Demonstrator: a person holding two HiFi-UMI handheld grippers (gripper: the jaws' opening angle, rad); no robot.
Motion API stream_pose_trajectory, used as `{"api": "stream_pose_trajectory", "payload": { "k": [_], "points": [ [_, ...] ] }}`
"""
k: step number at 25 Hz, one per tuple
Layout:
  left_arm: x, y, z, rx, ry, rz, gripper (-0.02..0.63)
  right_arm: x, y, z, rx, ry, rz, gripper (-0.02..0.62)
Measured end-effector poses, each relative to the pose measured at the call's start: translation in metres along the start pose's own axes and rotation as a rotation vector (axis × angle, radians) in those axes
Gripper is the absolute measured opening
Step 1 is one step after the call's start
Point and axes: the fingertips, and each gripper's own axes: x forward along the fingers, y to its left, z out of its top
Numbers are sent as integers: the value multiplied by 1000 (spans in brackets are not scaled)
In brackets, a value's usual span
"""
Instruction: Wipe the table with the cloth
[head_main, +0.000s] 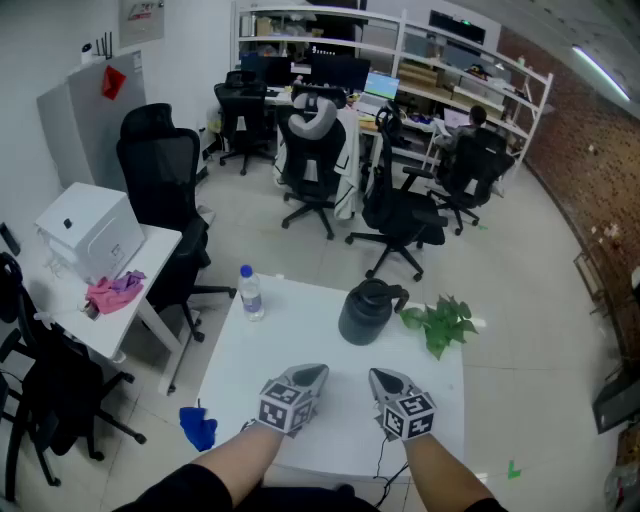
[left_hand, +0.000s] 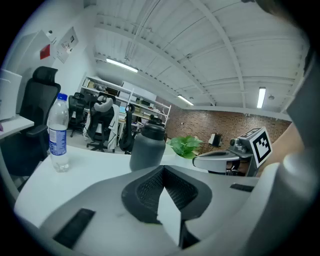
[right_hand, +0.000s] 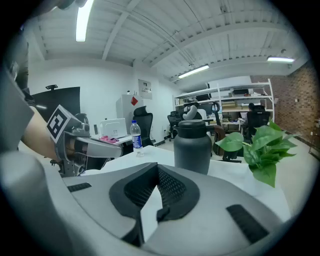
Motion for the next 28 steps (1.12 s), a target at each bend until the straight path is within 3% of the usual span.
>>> {"api": "stream_pose_trajectory", "payload": {
  "k": [6, 14, 19, 22, 28],
  "points": [
    [-63, 29, -3, 23, -12, 72, 3, -3, 44, 9, -43, -6, 51, 12],
    [-171, 82, -27, -36, -41, 235, 3, 39, 154, 6, -112, 26, 244, 12],
    [-235, 118, -65, -60, -4, 345, 3, 70, 224, 0, -143, 56, 363, 12],
    [-270, 136, -86, -28, 48, 377, 4, 83, 260, -9, -171, 81, 432, 12],
    [-309, 161, -130, 60, 253, 261, 229, 97, 297, -16, -204, 117, 503, 12]
  ]
}}
